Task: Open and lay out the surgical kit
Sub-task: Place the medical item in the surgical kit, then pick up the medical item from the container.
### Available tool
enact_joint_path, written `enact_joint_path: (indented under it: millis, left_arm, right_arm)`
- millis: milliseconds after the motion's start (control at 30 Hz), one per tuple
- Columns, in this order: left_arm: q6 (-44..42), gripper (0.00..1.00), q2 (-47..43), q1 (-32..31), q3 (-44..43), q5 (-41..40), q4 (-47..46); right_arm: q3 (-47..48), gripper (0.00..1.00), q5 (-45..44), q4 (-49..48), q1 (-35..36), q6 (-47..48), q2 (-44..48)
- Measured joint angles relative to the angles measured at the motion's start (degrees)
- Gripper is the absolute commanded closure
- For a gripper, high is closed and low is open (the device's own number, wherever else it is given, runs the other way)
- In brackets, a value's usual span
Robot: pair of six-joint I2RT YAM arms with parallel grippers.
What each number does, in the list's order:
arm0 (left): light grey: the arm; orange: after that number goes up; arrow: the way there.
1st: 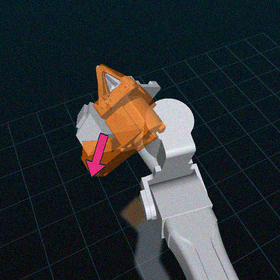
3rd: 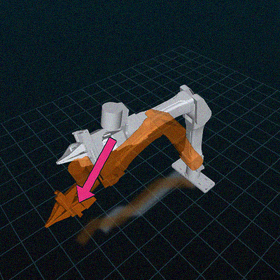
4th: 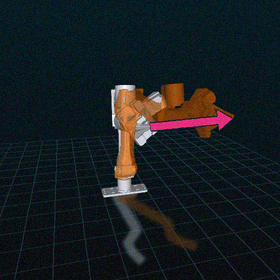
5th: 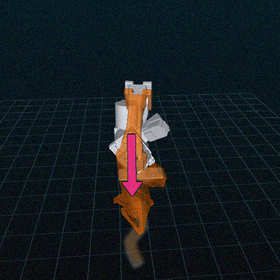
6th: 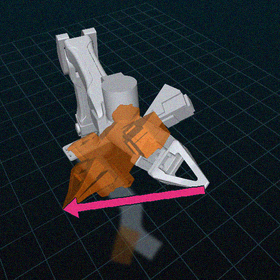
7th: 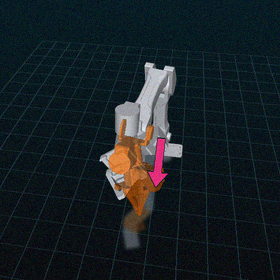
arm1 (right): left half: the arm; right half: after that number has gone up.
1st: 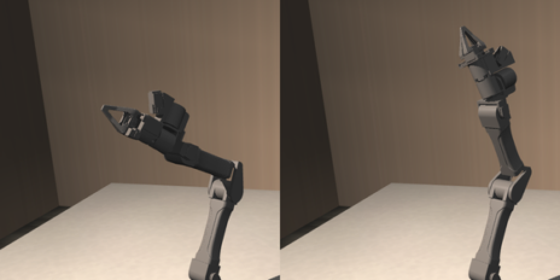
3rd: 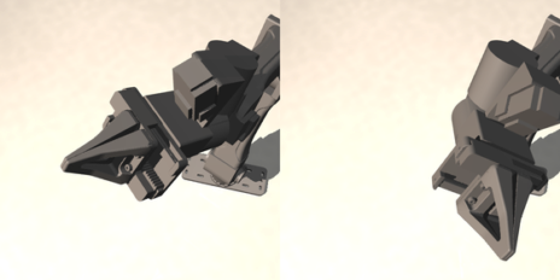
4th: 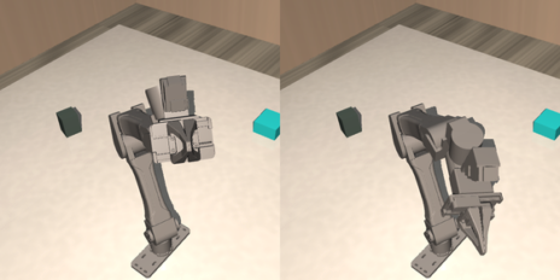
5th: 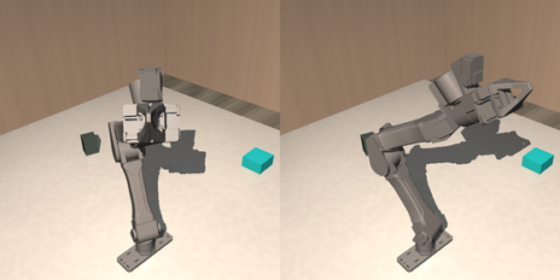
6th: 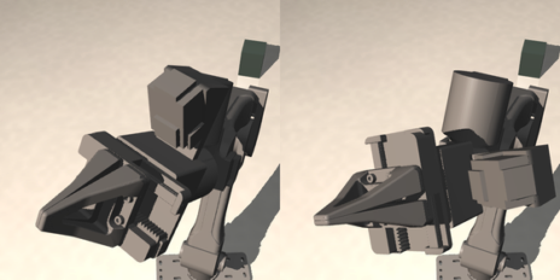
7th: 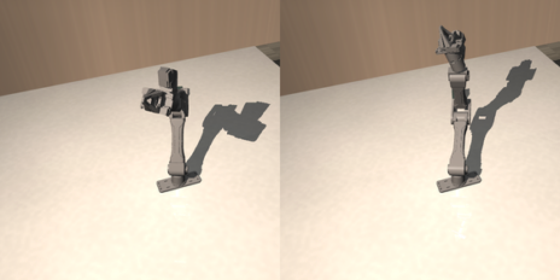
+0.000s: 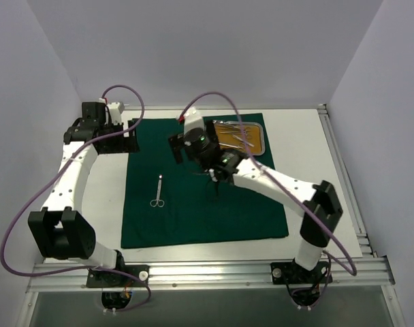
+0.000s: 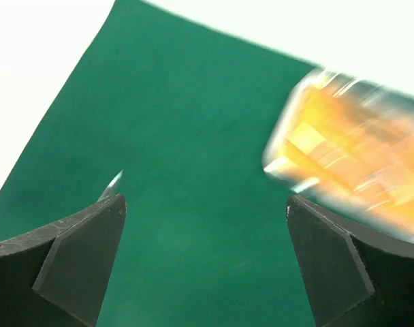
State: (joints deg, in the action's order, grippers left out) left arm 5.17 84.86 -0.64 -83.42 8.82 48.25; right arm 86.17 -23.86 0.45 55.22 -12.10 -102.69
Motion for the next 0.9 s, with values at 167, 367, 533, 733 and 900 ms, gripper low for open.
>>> enact_joint_path:
  millis: [167, 367, 533, 733, 900]
  left_arm:
    - [-6.01, 0.06, 5.25, 0.2, -1.38, 0.59, 0.0]
    - [-10.36, 0.06, 10.78, 2.03, -1.38, 0.15, -0.13]
    - [-13.0, 0.06, 13.73, 2.34, -1.81, 0.15, -1.36]
    - [-15.19, 0.06, 15.17, 2.34, -2.12, -0.13, -3.76]
    - [-16.02, 0.05, 18.45, 2.38, -3.39, -1.11, -4.33]
  right_arm:
    - [4.11, 0.13, 4.74, 0.09, -11.26, 13.68, 6.58]
    - [7.85, 0.41, 8.04, 3.08, -20.76, 22.69, 1.09]
    - [12.83, 0.66, 17.38, 7.89, -25.88, 24.7, -9.09]
    - [26.45, 0.69, 24.96, 12.87, -34.58, 25.22, -24.41]
    - [27.96, 0.64, 26.58, 15.23, -38.77, 25.35, -29.46]
